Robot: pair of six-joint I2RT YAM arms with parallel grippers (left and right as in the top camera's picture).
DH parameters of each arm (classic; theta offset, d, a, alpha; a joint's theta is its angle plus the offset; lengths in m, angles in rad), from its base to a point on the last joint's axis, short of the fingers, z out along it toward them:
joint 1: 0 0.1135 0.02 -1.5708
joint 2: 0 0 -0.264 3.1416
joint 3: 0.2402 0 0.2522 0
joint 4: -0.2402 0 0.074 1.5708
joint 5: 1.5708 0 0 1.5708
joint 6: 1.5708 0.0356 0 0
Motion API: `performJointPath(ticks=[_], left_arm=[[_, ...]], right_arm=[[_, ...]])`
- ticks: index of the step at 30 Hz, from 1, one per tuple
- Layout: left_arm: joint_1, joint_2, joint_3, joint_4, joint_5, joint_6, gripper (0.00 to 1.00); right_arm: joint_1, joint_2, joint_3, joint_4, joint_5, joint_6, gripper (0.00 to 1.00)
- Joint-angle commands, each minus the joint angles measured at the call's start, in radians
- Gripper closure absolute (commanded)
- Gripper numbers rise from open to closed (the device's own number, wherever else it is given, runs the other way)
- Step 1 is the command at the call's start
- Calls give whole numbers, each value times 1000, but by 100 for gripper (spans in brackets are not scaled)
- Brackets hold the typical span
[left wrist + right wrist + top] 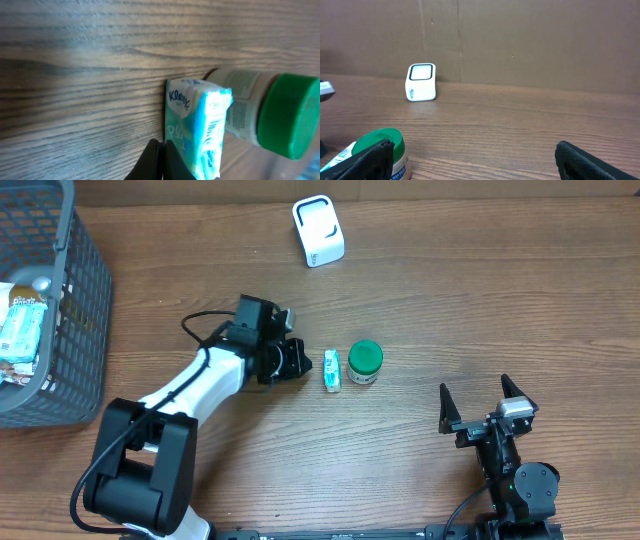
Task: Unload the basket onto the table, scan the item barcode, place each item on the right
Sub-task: 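Adjust the pack upright against the jar and open the left gripper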
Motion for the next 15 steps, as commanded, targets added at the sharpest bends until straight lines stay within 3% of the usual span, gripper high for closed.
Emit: performJointPath(ticks=[1, 15], left_arm=[[-48, -20, 17, -8, -137, -2, 96], [-117, 25, 17, -8, -233, -129, 96]], right_arm=[[-4, -8, -11, 2, -2, -1, 0], [-4, -8, -11, 2, -2, -1, 0]])
